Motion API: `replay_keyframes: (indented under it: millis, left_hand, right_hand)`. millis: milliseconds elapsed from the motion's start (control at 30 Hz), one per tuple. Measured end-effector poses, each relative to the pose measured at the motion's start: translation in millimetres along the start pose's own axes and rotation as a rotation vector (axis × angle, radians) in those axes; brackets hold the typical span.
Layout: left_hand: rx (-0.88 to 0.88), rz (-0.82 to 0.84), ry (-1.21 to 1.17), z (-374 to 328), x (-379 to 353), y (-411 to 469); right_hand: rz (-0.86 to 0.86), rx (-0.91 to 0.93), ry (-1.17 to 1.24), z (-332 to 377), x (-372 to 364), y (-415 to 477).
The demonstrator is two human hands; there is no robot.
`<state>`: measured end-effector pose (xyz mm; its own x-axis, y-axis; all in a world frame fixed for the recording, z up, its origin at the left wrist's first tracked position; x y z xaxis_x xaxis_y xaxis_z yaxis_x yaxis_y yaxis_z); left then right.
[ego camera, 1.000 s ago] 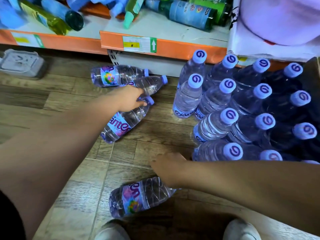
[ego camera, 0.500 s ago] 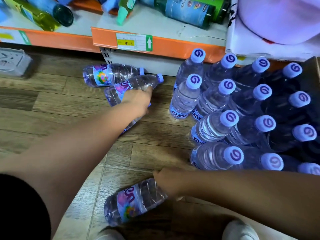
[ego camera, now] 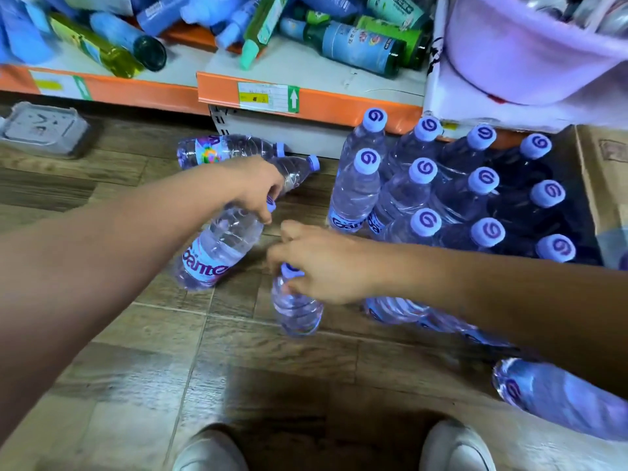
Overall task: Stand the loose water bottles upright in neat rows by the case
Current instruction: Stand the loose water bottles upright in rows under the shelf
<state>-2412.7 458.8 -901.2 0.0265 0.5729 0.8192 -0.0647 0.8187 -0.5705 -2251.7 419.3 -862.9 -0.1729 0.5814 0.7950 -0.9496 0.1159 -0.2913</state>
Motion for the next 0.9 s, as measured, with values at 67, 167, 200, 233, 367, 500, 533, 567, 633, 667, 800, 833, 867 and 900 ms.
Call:
replay_keyframes:
  millis: [67,167,200,233,367,500,533,567,633,667,800,833,867,900]
  left_hand:
    - [-0.027,0.003,0.045,-5,0,-11]
    - [-0.060,-0.015,0.044,-9,0,-25]
    - [-0.067,-0.012,0.038,-9,0,-30]
    - [-0.079,-0.014,0.042,-10,0,-34]
    - [-0.098,-0.040,0.017,-12,4,-44]
    - [-0.085,-0.082,-0.036,-14,11,-52]
    - [-0.089,-0.089,-0.055,-16,13,-54]
    - [-0.094,-0.093,-0.071,-19,15,-56]
    - [-0.107,-0.098,-0.108,-24,17,-59]
    - [-0.115,-0.099,-0.129,-26,18,-59]
    - [-0.164,-0.104,-0.141,-39,20,-62]
    - [-0.188,-0.113,-0.121,-43,19,-62]
    - [-0.213,-0.125,-0.105,-46,18,-62]
    - [-0.232,-0.141,-0.095,-50,18,-63]
  right_hand:
    - [-0.033,-0.078,0.032,-14,13,-6]
    - [-0.095,-0.188,0.050,-38,30,-14]
    - [-0.120,-0.212,0.049,-44,35,-17]
    - [-0.138,-0.226,0.043,-49,40,-18]
    - [-0.166,-0.259,0.010,-61,49,-24]
    - [-0.206,-0.312,0.021,-71,49,-26]
    - [-0.208,-0.321,0.024,-72,48,-27]
    - [-0.199,-0.331,0.019,-72,47,-27]
    - [-0.187,-0.334,-0.003,-72,47,-27]
    - [-0.182,-0.331,-0.012,-73,48,-27]
    - [-0.122,-0.296,-0.038,-70,47,-28]
    - [-0.114,-0.281,-0.052,-68,46,-29]
    - [-0.113,-0.263,-0.074,-66,45,-29]
    - [-0.121,-0.244,-0.094,-65,45,-29]
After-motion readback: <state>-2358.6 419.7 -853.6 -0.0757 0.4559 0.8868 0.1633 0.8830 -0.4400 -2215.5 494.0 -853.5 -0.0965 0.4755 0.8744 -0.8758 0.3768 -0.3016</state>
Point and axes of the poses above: each hand's wrist, its own y-axis towards the middle knuckle, its own x-axis out of the back of the hand, z = x × y, the point moved 2 cm from there along y, towards the middle knuckle, and after that the axes turned 4 degrees about y, right-handed, at the moved point
